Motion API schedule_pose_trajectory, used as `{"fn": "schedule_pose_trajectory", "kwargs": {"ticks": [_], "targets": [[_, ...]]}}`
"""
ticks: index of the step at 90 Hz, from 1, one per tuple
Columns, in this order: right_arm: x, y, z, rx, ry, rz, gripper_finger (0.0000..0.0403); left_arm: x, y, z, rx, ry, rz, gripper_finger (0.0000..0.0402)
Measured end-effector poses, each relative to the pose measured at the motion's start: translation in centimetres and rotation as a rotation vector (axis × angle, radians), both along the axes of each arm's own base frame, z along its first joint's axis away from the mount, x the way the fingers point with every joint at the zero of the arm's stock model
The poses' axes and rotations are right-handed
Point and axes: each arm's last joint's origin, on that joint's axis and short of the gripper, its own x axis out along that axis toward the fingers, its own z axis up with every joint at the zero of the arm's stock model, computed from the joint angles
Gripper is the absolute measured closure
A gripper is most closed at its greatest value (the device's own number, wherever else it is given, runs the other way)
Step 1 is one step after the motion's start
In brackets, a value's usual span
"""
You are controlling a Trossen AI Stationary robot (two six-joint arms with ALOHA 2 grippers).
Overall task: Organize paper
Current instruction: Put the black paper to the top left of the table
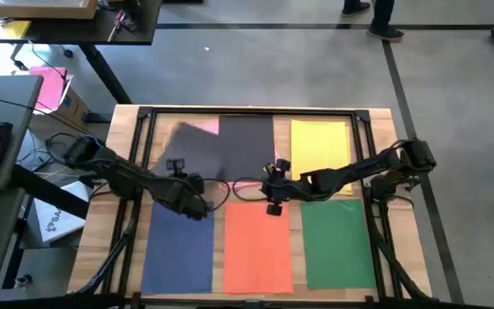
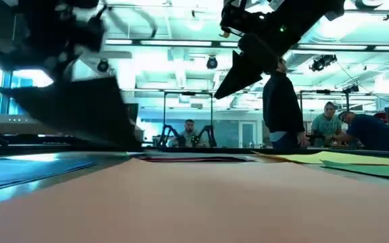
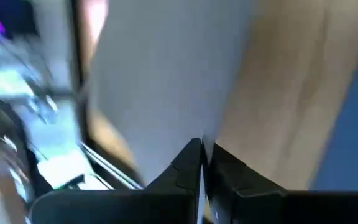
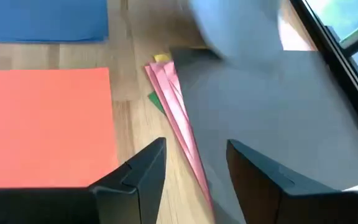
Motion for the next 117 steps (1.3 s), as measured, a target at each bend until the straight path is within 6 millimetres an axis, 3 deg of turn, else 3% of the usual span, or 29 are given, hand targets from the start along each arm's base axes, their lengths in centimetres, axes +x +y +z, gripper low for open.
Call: {"fn": "schedule_pose_trajectory", "kwargs": {"ticks": [21, 41, 62, 117], "targets": [[0.1, 0.0, 0.1, 0.010, -0.012, 0.007, 0.0249, -1.2, 0.7, -4.6, 0.002, 0.008, -0.039, 0.0401], [0.1, 0.2, 0.1, 0.033, -0.008, 0.030, 0.0249, -2.6, 2.2, -6.3, -0.006, 0.052, 0.061, 0.0401], [0.1, 0.2, 0.1, 0.034, -0.015, 0.030, 0.0249, -2.8, 2.9, -8.2, -0.071, -0.012, 0.084, 0.0401], [0.2, 0.2, 0.1, 0.036, -0.022, 0.031, 0.0249, -1.8, 3.5, -8.2, -0.110, -0.130, 0.178, 0.0402]]}}
